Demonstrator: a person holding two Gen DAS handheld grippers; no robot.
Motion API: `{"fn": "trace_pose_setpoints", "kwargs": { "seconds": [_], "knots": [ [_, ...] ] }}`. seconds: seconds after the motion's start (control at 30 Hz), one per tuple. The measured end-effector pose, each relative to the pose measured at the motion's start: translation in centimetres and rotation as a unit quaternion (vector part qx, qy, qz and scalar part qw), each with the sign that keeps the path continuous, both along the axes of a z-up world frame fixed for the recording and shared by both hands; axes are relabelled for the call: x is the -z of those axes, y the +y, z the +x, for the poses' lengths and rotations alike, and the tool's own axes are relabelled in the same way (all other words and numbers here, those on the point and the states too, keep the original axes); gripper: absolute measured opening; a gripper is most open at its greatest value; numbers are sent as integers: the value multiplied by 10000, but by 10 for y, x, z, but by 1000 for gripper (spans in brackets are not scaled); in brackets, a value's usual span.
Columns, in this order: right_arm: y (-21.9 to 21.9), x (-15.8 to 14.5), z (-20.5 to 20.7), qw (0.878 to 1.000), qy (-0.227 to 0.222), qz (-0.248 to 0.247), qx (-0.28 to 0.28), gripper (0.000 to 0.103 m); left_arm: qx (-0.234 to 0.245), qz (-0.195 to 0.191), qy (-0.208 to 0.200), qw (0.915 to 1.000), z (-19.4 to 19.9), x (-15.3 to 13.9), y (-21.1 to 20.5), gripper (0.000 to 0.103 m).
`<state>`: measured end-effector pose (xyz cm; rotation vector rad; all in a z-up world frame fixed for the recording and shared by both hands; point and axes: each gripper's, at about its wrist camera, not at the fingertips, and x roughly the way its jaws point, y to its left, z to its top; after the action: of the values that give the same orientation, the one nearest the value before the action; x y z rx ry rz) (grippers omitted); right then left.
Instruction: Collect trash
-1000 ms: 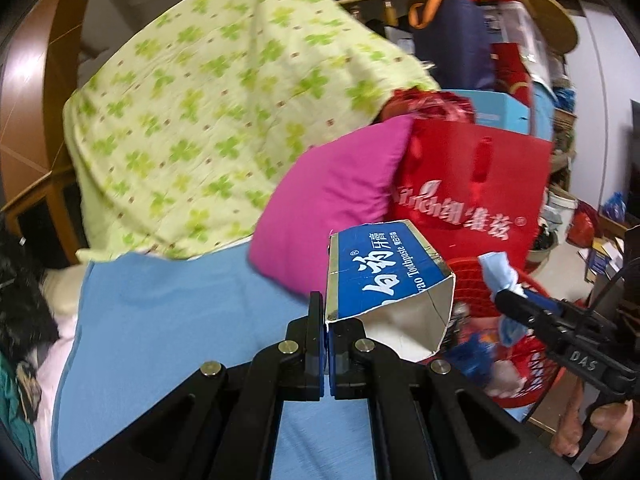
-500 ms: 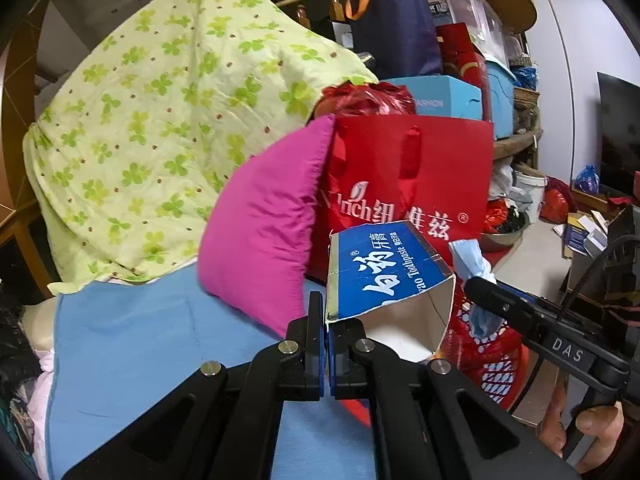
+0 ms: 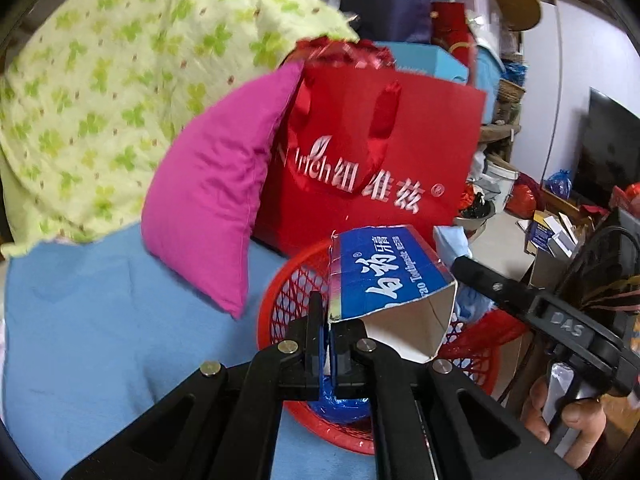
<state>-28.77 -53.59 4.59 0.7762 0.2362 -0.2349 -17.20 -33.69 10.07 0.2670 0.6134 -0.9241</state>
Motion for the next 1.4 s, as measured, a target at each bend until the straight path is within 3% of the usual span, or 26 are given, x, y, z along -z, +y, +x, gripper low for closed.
{"fn": "trace_pose_setpoints", "kwargs": {
  "seconds": [0.03, 0.07, 0.1, 0.17, 0.3, 0.37, 0.5, 0.57, 0.7, 0.83, 0.97, 1.2, 1.4],
  "knots": [
    [-1, 1, 0, 10000, 7, 50, 14, 68, 49, -22, 101, 9999, 3, 4, -3, 5],
    [-2, 2, 1, 9999, -10, 96, 32, 74, 81, -23, 173, 9998, 5, 7, -4, 12],
    [-3, 3, 0, 9999, -18, 114, 39, 74, 41, 24, 232, 9997, 7, 11, -5, 19],
    [-5, 4, 1, 9999, 0, 155, 57, 74, -85, 57, 192, 9998, 8, 15, -2, 51],
    [-6, 4, -1, 9998, -70, 189, 92, 74, -172, 81, 198, 9996, 11, 17, 9, 63],
    [-2, 1, 0, 9998, 4, 33, 191, 74, -234, 98, 178, 9995, 11, 16, 16, 74],
    [14, -10, 1, 9973, 201, -543, 446, 80, -274, 122, -109, 9995, 0, 9, 36, 81],
    [26, -17, 3, 9930, 323, -966, 592, 87, -311, 128, -300, 9990, -6, 6, 48, 87],
    [56, -29, 4, 9836, 494, -1624, 618, 91, -465, 98, -642, 9968, -21, 0, 81, 91],
    [90, -44, -9, 9749, 468, -2066, 678, 96, -806, 128, -717, 9941, -21, -9, 111, 94],
    [118, -55, -28, 9761, 351, -2051, 630, 99, -1217, 92, -832, 9890, -20, -20, 147, 94],
    [167, -76, -48, 9805, 568, -1878, 117, 99, -1696, -166, -1228, 9777, -35, -43, 196, 98],
    [215, -102, -76, 9740, 515, -2202, 155, 100, -1884, -369, -1567, 9688, -57, -62, 229, 102]
  ]
}}
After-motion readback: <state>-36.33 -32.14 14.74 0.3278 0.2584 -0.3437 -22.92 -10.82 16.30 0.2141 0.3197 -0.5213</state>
